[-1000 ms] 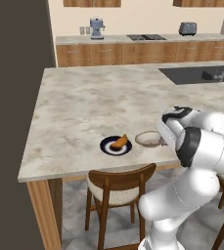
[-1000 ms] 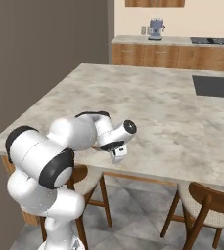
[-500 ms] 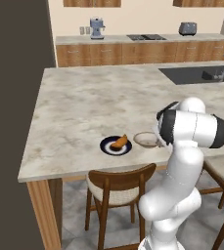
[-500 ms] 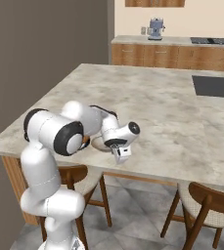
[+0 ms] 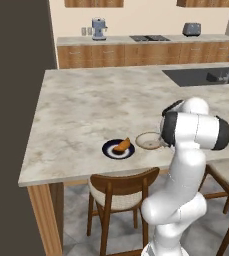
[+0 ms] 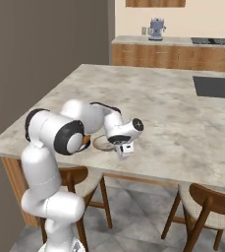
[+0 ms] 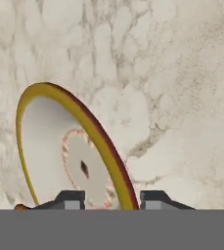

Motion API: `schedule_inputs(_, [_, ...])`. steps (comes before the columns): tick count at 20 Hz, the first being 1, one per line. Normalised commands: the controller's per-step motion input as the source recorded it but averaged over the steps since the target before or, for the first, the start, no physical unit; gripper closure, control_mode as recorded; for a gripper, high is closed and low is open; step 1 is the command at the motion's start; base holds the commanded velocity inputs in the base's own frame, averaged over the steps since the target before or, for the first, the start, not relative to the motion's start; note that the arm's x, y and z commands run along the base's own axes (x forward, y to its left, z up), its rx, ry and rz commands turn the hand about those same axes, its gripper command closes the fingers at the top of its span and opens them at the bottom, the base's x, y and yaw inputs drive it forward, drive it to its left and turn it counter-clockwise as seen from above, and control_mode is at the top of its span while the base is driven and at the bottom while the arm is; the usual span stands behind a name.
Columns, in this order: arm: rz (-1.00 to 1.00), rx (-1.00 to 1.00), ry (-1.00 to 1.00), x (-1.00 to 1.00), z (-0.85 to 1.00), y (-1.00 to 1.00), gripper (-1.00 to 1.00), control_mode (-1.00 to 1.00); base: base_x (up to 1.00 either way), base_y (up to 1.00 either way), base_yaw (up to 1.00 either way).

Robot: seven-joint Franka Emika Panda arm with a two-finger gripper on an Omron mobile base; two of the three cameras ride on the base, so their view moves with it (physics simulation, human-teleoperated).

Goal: Take the smaller bowl and place it next to the appetizer plate on the dining counter , and place the larger bowl next to the plate with cooked food.

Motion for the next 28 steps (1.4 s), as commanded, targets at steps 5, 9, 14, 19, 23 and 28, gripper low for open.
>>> schedule_inputs(5, [0.11, -0.13, -0.07, -0.59, 0.79, -0.09, -1.00, -1.00, 0.00, 0.00, 0.00])
schedule_inputs(9, [0.20, -0.18, -0.04, -1.00, 0.87, -0.47, -1.00, -1.00, 0.00, 0.00, 0.00])
schedule_inputs(14, [0.20, -0.12, -0.37, -0.97, 0.82, -0.04, -1.00, -1.00, 0.00, 0.00, 0.00])
schedule_inputs(19, [0.07, -0.07, -0.38, -0.72, 0.71, 0.06, -1.00, -1.00, 0.00, 0.00, 0.00])
schedule_inputs(23, [0.00, -0.11, -0.29, -0.59, 0.62, 0.11, -1.00, -1.00, 0.00, 0.00, 0.00])
schedule_inputs(28, [0.00, -0.02, -0.11, -0.25, 0.39, -0.28, -1.00, -1.00, 0.00, 0.00, 0.00])
